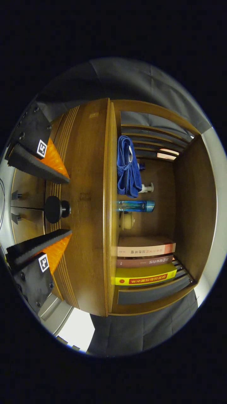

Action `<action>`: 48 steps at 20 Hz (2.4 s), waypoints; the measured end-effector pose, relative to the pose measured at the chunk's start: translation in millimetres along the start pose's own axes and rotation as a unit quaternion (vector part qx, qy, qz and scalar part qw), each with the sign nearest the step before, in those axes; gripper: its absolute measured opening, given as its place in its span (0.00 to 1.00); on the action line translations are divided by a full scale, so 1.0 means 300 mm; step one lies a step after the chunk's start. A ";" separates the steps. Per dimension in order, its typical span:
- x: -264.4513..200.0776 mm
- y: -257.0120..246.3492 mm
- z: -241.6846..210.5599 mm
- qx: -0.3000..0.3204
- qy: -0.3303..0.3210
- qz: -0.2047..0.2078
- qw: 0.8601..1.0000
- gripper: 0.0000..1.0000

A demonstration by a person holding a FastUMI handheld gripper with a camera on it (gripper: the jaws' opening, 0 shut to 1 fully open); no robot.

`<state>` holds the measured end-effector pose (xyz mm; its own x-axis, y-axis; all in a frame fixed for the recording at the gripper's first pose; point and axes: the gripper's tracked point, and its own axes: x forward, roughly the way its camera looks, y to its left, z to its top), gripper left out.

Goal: Pull open the drawer, take out the items inside it, and place them on the countertop above the cabinet.

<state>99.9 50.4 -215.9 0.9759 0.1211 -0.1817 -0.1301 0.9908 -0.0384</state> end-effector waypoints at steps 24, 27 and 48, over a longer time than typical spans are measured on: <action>-0.092 -0.027 -0.021 -0.007 0.001 -0.017 1.000 0.40; -0.150 -0.026 -0.019 -0.002 0.008 -0.015 1.000 0.40; -0.402 -0.019 -0.041 0.008 0.033 -0.013 0.999 0.40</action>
<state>-19.3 29.5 -205.8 0.9650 0.0925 -0.2454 -0.1024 0.9944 -0.0276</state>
